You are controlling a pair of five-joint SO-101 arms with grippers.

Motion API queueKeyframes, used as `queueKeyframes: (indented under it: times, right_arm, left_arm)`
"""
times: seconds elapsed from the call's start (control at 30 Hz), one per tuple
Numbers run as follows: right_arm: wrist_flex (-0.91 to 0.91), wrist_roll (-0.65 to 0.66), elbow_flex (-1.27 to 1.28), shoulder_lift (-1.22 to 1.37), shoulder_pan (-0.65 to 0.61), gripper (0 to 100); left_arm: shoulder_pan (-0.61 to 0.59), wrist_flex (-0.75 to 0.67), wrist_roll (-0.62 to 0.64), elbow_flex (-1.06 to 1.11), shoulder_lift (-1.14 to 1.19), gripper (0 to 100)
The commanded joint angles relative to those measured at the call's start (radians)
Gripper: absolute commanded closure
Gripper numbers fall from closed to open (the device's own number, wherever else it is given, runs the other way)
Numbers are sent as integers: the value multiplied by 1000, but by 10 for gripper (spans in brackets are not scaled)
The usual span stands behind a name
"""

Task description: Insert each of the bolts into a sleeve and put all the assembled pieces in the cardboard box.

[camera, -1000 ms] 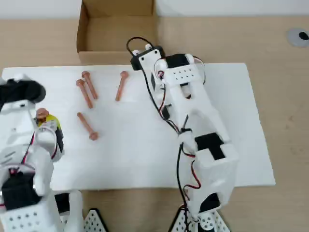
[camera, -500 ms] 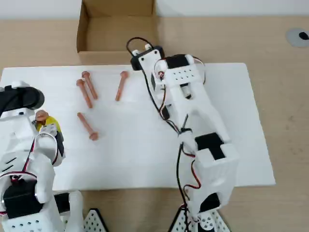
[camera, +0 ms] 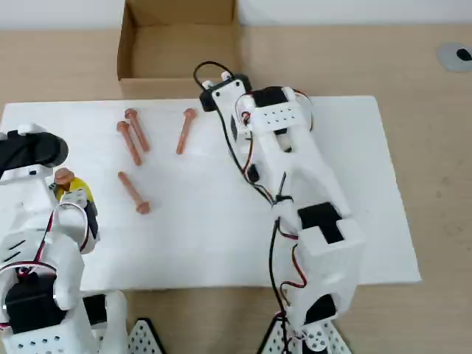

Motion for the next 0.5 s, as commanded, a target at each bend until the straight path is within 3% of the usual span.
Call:
queueKeyframes:
  times: [0.0,0.23,0.47]
  right_arm:
    - [3,-2,13,-10,-22,770]
    - [-31,-52,64,-10,-108,770]
    - [-64,-71,65,-4,-107,770]
  left_arm:
    - [-11,-26,0,-6,-7,989]
    - [-9,-26,0,-5,-5,988]
    - [-9,-26,-2,-5,-7,988]
